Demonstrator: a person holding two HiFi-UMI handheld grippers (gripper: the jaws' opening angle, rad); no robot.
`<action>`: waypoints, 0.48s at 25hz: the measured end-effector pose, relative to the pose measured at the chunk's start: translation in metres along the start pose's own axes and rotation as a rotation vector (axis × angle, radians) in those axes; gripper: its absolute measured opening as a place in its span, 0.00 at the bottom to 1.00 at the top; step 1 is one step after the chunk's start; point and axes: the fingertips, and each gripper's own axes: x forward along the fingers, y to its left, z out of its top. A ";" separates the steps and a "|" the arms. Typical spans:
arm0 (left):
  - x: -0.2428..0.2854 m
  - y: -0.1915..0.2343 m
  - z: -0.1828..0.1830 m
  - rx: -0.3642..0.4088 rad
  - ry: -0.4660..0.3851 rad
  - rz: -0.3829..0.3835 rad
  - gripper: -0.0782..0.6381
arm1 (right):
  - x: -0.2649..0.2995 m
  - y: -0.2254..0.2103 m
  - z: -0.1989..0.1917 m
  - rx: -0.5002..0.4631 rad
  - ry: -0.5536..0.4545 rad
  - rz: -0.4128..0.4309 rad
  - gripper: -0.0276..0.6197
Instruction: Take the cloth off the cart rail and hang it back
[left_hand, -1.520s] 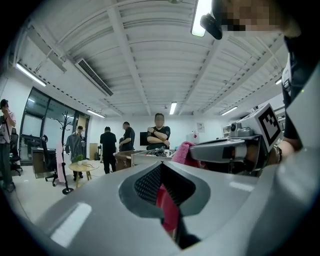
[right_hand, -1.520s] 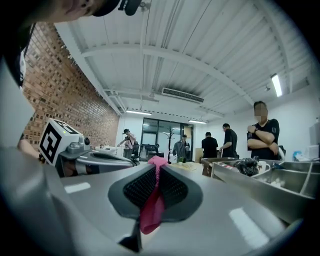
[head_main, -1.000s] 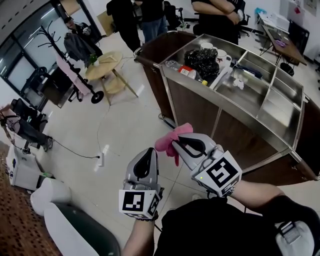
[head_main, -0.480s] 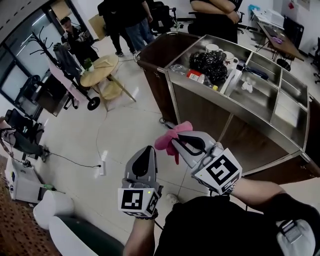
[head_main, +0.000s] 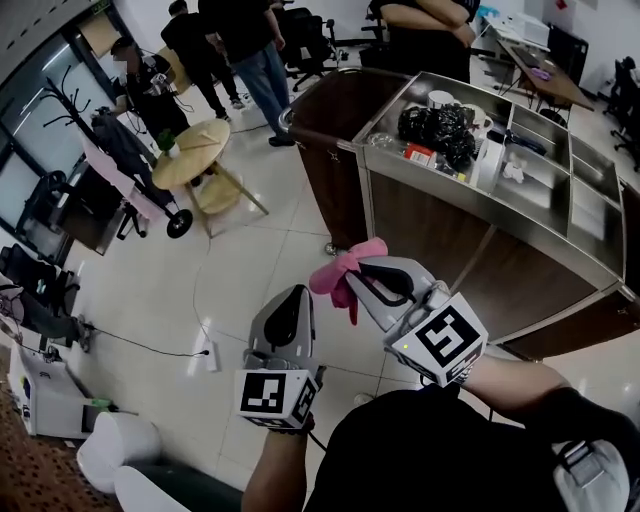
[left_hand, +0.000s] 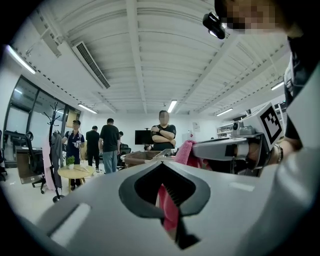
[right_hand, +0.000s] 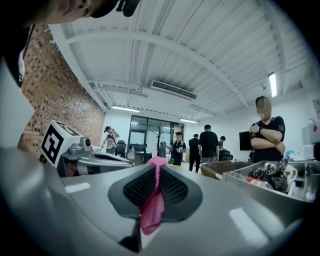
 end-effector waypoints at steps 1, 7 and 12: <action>-0.003 0.007 0.003 -0.001 -0.001 -0.009 0.11 | 0.006 0.005 0.003 0.000 0.001 -0.010 0.07; -0.013 0.038 0.008 0.000 -0.005 -0.046 0.11 | 0.037 0.015 0.011 -0.163 -0.083 -0.037 0.07; -0.019 0.056 0.010 -0.009 -0.006 -0.062 0.11 | 0.051 0.031 0.011 -0.101 -0.054 -0.048 0.07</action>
